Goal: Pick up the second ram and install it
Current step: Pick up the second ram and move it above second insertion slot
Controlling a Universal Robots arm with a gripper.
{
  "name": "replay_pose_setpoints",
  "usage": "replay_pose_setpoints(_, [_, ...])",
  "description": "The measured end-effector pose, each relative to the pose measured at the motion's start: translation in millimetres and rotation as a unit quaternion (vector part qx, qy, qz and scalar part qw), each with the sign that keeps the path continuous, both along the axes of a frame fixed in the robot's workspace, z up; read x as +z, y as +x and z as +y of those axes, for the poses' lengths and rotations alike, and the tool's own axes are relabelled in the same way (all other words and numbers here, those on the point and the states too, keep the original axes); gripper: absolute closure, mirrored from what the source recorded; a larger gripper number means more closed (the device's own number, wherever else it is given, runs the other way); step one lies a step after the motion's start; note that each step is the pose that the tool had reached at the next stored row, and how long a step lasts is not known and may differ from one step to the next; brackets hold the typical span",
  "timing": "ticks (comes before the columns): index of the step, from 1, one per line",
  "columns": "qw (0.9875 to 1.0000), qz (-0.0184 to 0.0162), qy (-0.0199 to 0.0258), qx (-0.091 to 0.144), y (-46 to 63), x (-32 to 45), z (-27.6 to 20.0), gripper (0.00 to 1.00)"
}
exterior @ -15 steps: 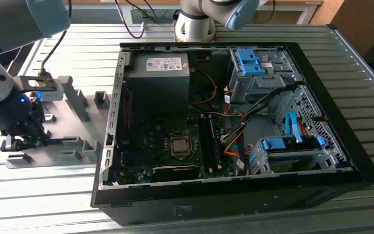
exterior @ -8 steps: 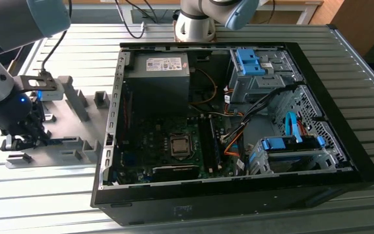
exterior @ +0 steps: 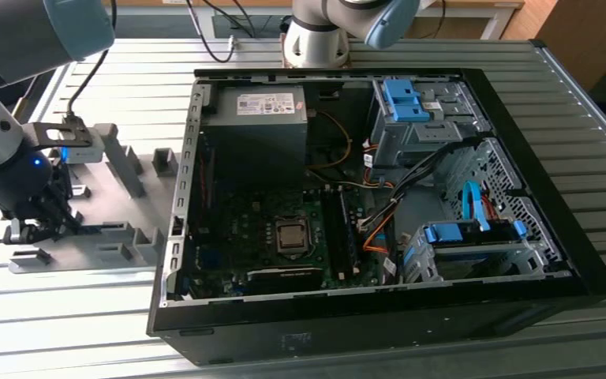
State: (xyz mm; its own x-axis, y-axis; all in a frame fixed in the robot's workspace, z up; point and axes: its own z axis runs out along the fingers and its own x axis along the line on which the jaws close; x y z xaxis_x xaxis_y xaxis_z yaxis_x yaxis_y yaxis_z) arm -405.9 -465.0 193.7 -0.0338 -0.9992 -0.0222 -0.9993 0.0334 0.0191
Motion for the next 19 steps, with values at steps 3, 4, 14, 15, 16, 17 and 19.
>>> replay_pose_setpoints(3, [1.0000, 0.0000, 0.0000, 0.000, 0.0, 0.0, 0.0, 0.86])
replay_pose_setpoints(4, [1.0000, 0.0000, 0.0000, 0.000, 0.0, -0.1, 0.0, 0.86])
replay_pose_setpoints(14, [1.0000, -0.0001, 0.0000, 0.000, 0.0, 3.9, 0.0, 0.86])
replay_pose_setpoints(15, [1.0000, 0.0000, 0.0000, 0.000, 0.0, 4.8, 0.0, 0.86])
replay_pose_setpoints(16, [1.0000, 0.0000, 0.0000, 0.000, 0.0, 5.6, 0.0, 0.86])
replay_pose_setpoints(17, [1.0000, 0.0000, 0.0000, 0.000, 0.0, 6.5, 0.0, 0.86])
replay_pose_setpoints(19, [1.0000, -0.0001, 0.0001, 0.000, 0.1, 7.5, 0.0, 0.86])
